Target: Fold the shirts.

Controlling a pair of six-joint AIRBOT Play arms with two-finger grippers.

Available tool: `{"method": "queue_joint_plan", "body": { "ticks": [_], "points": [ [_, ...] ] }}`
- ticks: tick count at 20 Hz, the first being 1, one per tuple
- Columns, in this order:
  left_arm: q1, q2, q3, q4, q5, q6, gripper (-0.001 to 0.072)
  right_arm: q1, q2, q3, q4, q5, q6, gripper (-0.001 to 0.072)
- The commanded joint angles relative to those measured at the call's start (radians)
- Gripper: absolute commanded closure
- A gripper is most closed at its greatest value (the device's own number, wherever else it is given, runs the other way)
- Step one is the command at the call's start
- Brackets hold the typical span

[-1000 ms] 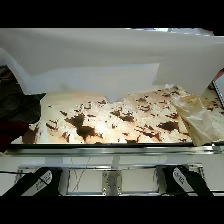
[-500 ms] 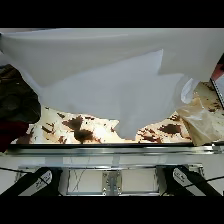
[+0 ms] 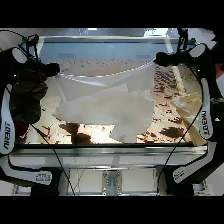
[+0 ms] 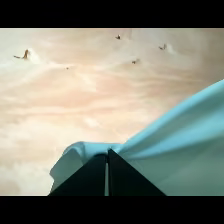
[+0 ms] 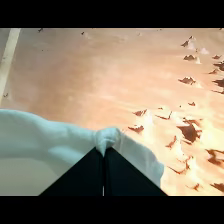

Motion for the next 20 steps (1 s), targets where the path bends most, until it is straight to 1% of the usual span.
{"method": "queue_joint_plan", "body": {
  "ticks": [1,2,3,4,5,7,8,9,10,11,12,13,14,15,16,18,19,20],
  "points": [
    [-0.012,-0.102,-0.019,-0.068,0.469,-0.094,0.0422,0.051,-0.127,-0.007,0.042,-0.336,0.080,0.0675],
    [-0.012,-0.101,-0.015,-0.118,0.575,-0.100,0.0136,0.051,-0.126,-0.007,0.076,-0.417,0.087,0.0582],
    [-0.011,-0.101,0.004,-0.168,0.625,-0.103,0.0024,0.050,-0.123,-0.003,0.134,-0.466,0.091,0.0373],
    [-0.010,-0.100,0.036,-0.201,0.636,-0.102,0.0023,0.040,-0.119,0.006,0.185,-0.473,0.109,0.0224],
    [-0.010,-0.096,0.074,-0.203,0.609,-0.101,0.0023,0.025,-0.111,0.016,0.211,-0.430,0.109,0.0224],
    [0.005,-0.072,0.172,-0.172,0.461,-0.092,0.0024,-0.029,-0.067,0.027,0.178,-0.240,0.108,0.0227],
    [0.017,-0.045,0.208,-0.150,0.386,-0.057,0.0024,-0.069,-0.029,0.027,0.119,-0.120,0.110,0.0248],
    [0.032,-0.004,0.224,-0.117,0.333,-0.003,0.0039,-0.109,0.014,0.027,0.049,0.000,0.113,0.0315],
    [0.053,0.051,0.224,-0.072,0.291,0.045,0.0122,-0.147,0.067,0.021,-0.030,0.108,0.112,0.0333],
    [0.076,0.109,0.224,-0.021,0.241,0.100,0.0131,-0.178,0.123,0.002,-0.107,0.181,0.114,0.0331],
    [0.098,0.159,0.224,0.026,0.177,0.132,0.0131,-0.209,0.185,-0.031,-0.156,0.253,0.116,0.0328],
    [0.127,0.203,0.216,0.061,0.097,0.139,0.0131,-0.234,0.240,-0.081,-0.175,0.330,0.115,0.0320],
    [0.160,0.235,0.192,0.059,0.026,0.139,0.0131,-0.254,0.284,-0.147,-0.173,0.401,0.105,0.0320],
    [0.192,0.261,0.146,0.057,-0.027,0.139,0.0131,-0.265,0.325,-0.236,-0.172,0.446,0.103,0.0320],
    [0.223,0.286,0.072,0.046,-0.058,0.139,0.0132,-0.268,0.367,-0.359,-0.161,0.449,0.101,0.0320],
    [0.268,0.346,-0.113,-0.013,-0.040,0.150,0.0132,-0.266,0.438,-0.640,-0.072,0.385,0.094,0.0319],
    [0.278,0.380,-0.206,-0.045,-0.010,0.159,0.0131,-0.266,0.464,-0.774,-0.002,0.344,0.076,0.0319],
    [0.282,0.409,-0.280,-0.062,0.025,0.158,0.0132,-0.266,0.489,-0.906,0.080,0.301,0.064,0.0302]
  ]
}}
